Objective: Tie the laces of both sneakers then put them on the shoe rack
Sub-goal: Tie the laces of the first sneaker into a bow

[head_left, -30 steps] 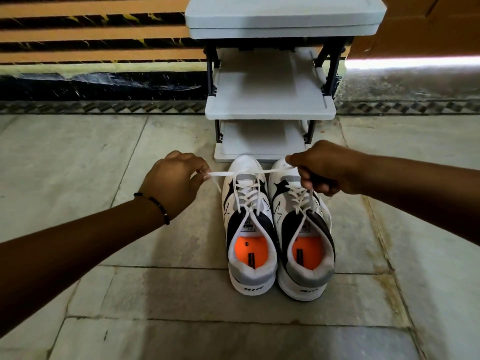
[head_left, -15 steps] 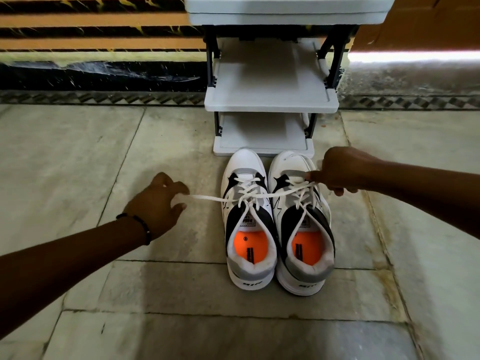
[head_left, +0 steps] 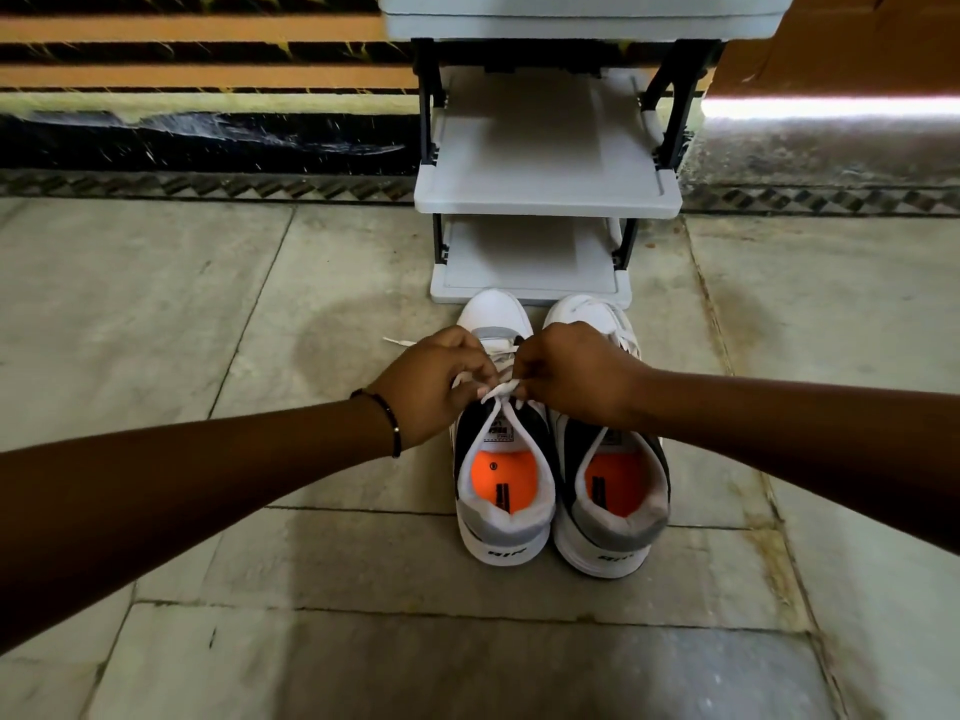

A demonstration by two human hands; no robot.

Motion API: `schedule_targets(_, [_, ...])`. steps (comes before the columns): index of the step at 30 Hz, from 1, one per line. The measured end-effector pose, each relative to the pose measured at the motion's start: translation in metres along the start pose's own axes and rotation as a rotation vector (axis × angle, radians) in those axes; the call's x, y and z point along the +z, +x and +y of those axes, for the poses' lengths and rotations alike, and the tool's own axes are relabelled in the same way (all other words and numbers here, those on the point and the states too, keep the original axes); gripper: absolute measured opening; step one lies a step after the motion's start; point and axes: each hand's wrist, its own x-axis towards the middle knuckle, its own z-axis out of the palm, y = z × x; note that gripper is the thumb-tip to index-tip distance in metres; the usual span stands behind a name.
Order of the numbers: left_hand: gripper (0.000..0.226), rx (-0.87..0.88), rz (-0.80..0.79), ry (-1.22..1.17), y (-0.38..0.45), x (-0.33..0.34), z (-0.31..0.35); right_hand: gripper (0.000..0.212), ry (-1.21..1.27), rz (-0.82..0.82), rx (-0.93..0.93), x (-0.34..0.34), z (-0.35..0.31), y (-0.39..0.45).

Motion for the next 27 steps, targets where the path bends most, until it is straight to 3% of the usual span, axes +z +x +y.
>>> schedule_targets(8, [0.016,0.217,-0.007,0.278,-0.002,-0.018,0.005,0.014,0.024,0.087,-0.116,-0.006,0.003,-0.010])
schedule_targets(13, [0.022,0.154,-0.164,0.422,-0.012,-0.024,0.000,0.016,-0.102,0.071,-0.142,-0.002,0.014,-0.016])
schedule_targets(18, [0.021,0.197,-0.178,0.524,-0.016,-0.028,-0.005,0.018,-0.138,0.019,-0.146,0.003,0.014,-0.016])
schedule_targets(22, [0.011,0.325,-0.094,0.593,-0.012,-0.036,-0.004,0.020,-0.142,0.030,-0.146,-0.001,0.012,-0.016])
schedule_targets(27, [0.016,0.354,-0.041,0.632,-0.010,-0.041,-0.007,0.021,-0.145,0.030,-0.149,-0.003,0.010,-0.018])
